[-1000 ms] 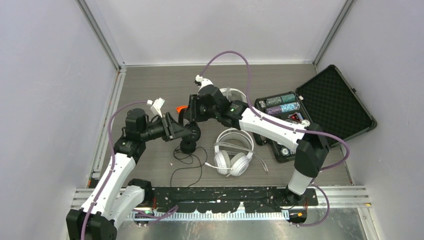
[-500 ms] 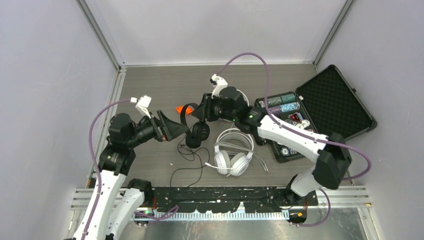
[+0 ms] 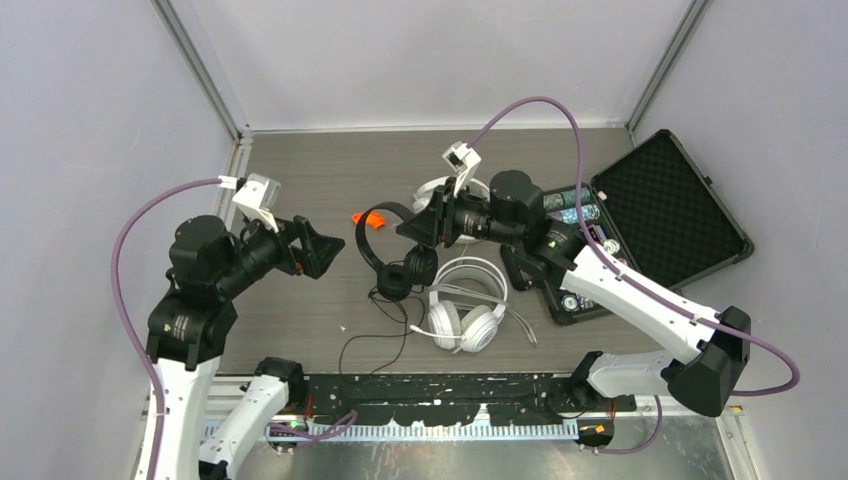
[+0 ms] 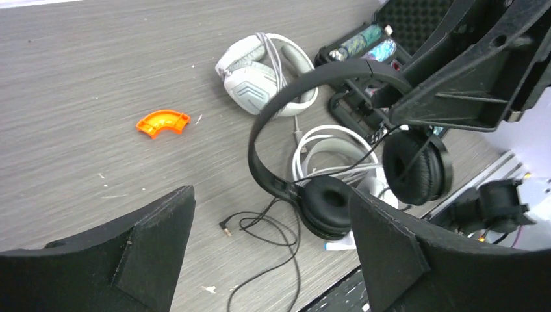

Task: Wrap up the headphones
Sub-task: Pick up the headphones from the corner of the board.

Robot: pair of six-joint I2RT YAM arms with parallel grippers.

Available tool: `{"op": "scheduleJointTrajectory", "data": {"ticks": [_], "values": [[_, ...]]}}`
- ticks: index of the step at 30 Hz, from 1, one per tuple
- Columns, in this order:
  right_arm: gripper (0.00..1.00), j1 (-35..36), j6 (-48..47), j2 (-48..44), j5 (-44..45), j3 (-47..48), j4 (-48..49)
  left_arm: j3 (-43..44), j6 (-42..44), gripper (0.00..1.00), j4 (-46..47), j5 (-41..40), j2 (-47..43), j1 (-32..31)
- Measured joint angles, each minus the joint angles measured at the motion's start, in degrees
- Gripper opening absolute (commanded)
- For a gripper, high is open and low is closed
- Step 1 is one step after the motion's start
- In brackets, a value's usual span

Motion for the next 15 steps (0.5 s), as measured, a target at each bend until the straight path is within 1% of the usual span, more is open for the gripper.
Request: {"op": "scheduleJointTrajectory", "data": {"ticks": [3,8,15], "values": [[0.17,0.0,1.0,0.0,-3.2,0.2,-1.7,2.4,3.2,0.88,-1.4,0.5,2.5,0.0],[0.17,0.0,3.8,0.8,-8.0,1.2,-4.1,4.3,8.0,0.80,-1.8,3.3,5.5,0.0],[0.17,0.0,12.8,1.3,-13.2,1.8,-1.9,3.6,14.5,0.73,0.1,8.0,5.5,0.0]]}}
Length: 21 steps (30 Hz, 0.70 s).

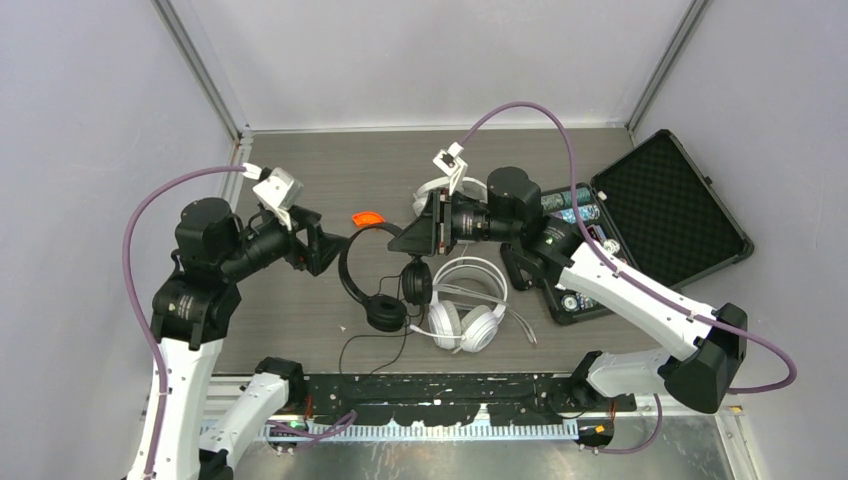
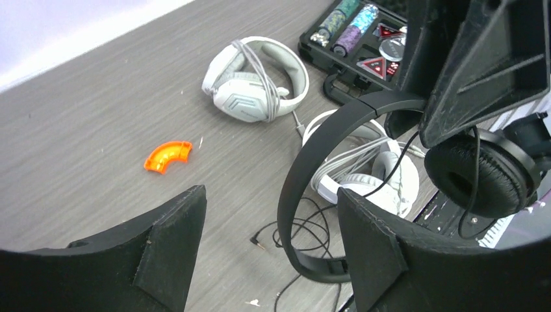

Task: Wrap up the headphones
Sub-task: Pick up the headphones from the corner of the board.

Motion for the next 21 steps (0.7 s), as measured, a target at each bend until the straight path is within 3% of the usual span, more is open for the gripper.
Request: {"op": "scheduleJointTrajectory", "data": {"ticks": [8,10,15,21], "values": [[0.17,0.0,7.9,0.0,-2.6,0.0,4.7,-0.2,4.8,0.61,1.9,3.6,0.8,-1.0],[0.17,0.0,9.4,0.1,-2.8,0.0,5.4,-0.8,5.5,0.49,2.2,3.8,0.9,-1.2],[0.17,0.0,12.5,1.1,-3.5,0.0,8.3,-1.4,6.9,0.37,2.2,4.6,2.0,-1.8],[0.17,-0.2,13.9,1.9,-3.3,0.0,9.5,-1.4,8.2,0.33,1.9,4.5,4.1,-3.3]]}}
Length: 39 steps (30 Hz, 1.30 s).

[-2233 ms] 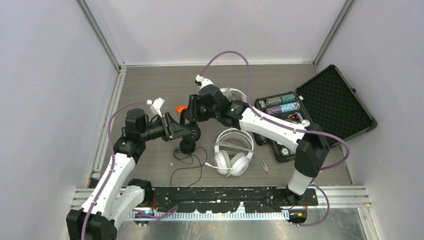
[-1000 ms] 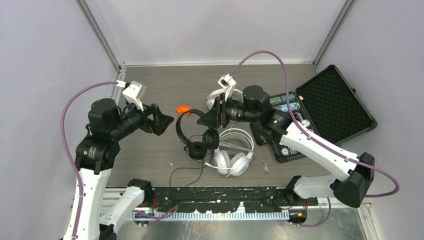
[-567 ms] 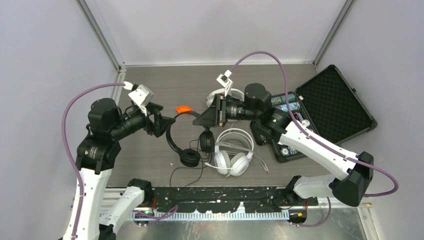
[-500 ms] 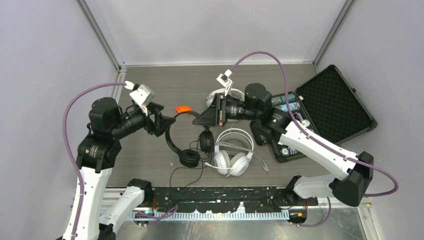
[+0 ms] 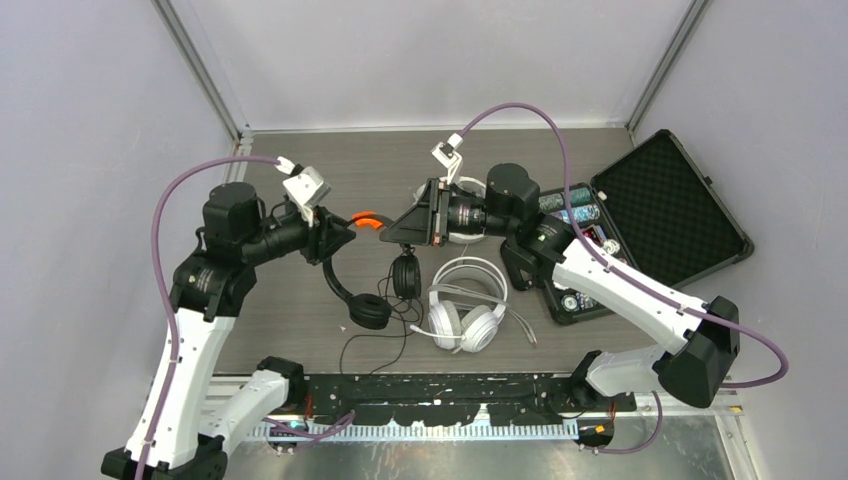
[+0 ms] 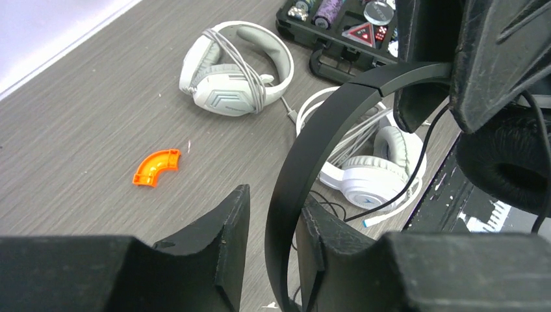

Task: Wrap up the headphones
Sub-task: Pick up the headphones from the corner of the board, then untie the headphones cable from the headphones.

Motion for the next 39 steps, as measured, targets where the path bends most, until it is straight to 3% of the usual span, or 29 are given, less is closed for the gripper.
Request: {"op": "scheduleJointTrajectory", "data": {"ticks": [3,6,9,11,17,24,33,39], "values": [[0.17,0.0,0.3,0.5,0.0,0.0,0.3,0.0,0.4,0.33,-0.2,-0.5,0.9,-0.7],[0.17,0.0,0.5,1.1,-0.1,0.0,0.8,-0.2,0.9,0.15,-0.2,-0.9,0.9,-1.1],[0.17,-0.1,0.8,1.6,0.1,0.0,1.2,-0.5,1.8,0.10,-0.2,-1.2,0.9,-1.4],[0.20,-0.1,1.2,1.8,0.2,0.0,1.1,-0.7,2.4,0.00,-0.3,-1.4,0.9,-1.6],[0.55,-0.1,0.6,2.4,0.6,0.1,1.0,-0.8,2.7,0.00,-0.9,-2.7,0.9,-1.7],[0.74,0.0,-10.1,0.7,8.2,6.8,-10.9,-0.8,0.5,0.00,-1.8,-15.7,-1.6,-1.9],[0.75,0.0,-23.5,-12.0,17.0,4.9,-14.4,-0.4,-2.0,0.00,-3.2,-32.3,-3.3,-1.9],[0.74,0.0,-33.4,-15.4,17.0,-5.5,-7.8,0.0,-5.0,0.00,-3.9,-36.5,-4.8,-1.9]]}}
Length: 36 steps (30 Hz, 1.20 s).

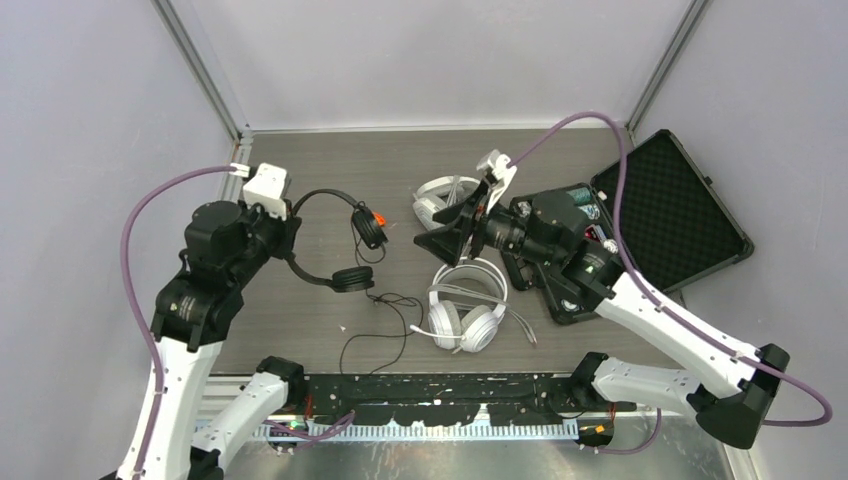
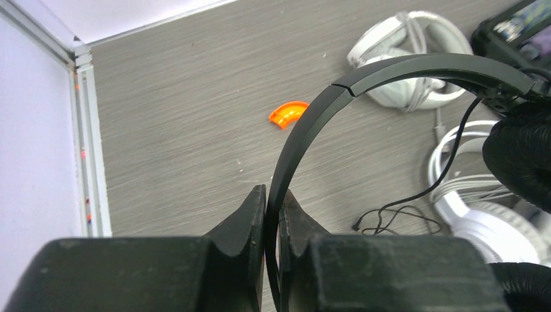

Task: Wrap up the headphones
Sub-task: Untie the headphones cable from the headphones.

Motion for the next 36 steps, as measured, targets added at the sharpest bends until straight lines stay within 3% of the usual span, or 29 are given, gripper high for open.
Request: {"op": "scheduleJointTrajectory", "data": {"ticks": [7,17,24,36], "values": [[0.70,0.0,-4.0,0.0,-2.6,-12.6,14.9,3.8,-8.0,0.00,0.6,7.6,-2.3,0.0],[0.70,1.0,-1.9,2.9,-12.7,-14.0,32.2,6.1,-15.7,0.00,1.9,20.6,-3.7,0.0],[0.69,5.6,-1.5,8.5,-16.8,-13.9,38.3,6.1,-18.4,0.00,3.5,25.3,-3.7,0.0],[0.66,10.2,-2.3,16.7,-16.1,-9.6,41.4,4.6,-21.4,0.00,7.1,33.0,-3.7,0.0]]}}
